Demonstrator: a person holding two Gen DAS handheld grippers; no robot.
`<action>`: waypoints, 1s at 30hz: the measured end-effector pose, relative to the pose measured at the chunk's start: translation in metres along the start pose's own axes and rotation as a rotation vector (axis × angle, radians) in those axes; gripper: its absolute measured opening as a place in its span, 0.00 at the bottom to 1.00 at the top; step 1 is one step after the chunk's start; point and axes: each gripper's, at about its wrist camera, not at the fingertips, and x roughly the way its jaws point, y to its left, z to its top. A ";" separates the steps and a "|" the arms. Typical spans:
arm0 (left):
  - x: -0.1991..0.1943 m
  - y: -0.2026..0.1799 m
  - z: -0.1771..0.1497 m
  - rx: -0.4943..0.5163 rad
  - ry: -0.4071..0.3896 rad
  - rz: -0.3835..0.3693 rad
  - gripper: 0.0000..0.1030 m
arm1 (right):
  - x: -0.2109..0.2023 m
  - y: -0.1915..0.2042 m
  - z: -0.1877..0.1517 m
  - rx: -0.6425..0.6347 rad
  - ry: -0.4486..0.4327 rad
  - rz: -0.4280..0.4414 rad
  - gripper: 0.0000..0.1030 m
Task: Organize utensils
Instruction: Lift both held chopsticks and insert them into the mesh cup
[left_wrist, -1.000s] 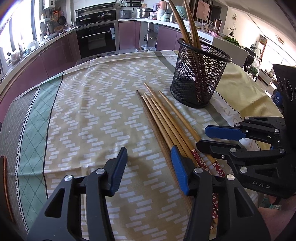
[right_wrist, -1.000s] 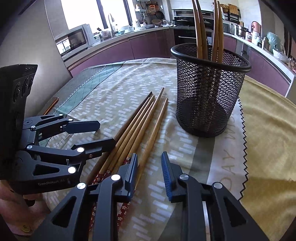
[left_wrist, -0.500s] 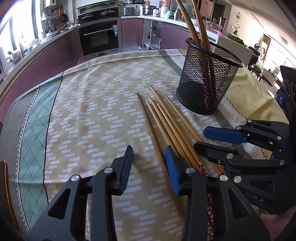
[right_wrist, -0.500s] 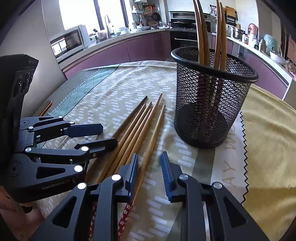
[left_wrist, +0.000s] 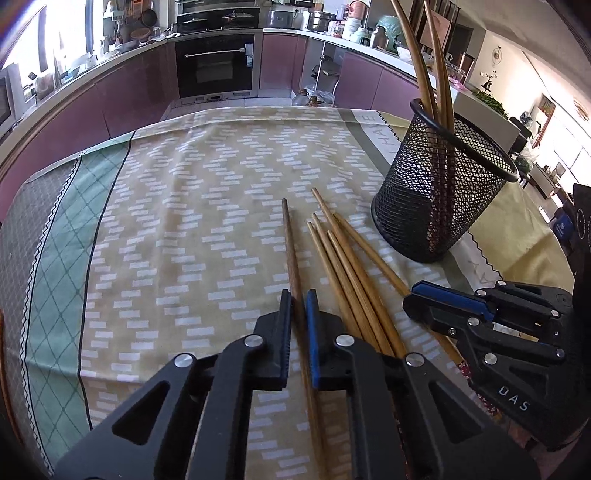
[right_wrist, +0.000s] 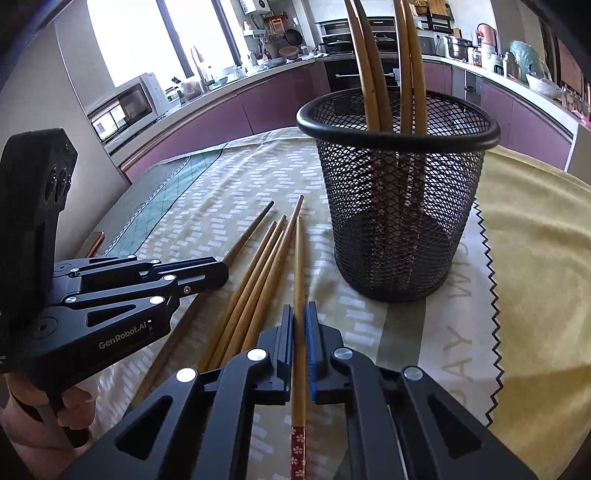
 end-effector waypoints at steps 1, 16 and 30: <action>-0.002 0.000 0.000 -0.002 -0.003 -0.001 0.08 | -0.001 0.000 -0.001 0.001 -0.002 0.004 0.06; -0.085 -0.002 0.008 0.027 -0.145 -0.177 0.07 | -0.071 0.000 0.006 -0.036 -0.148 0.117 0.05; -0.170 -0.017 0.038 0.066 -0.325 -0.299 0.07 | -0.118 -0.016 0.031 -0.028 -0.304 0.145 0.06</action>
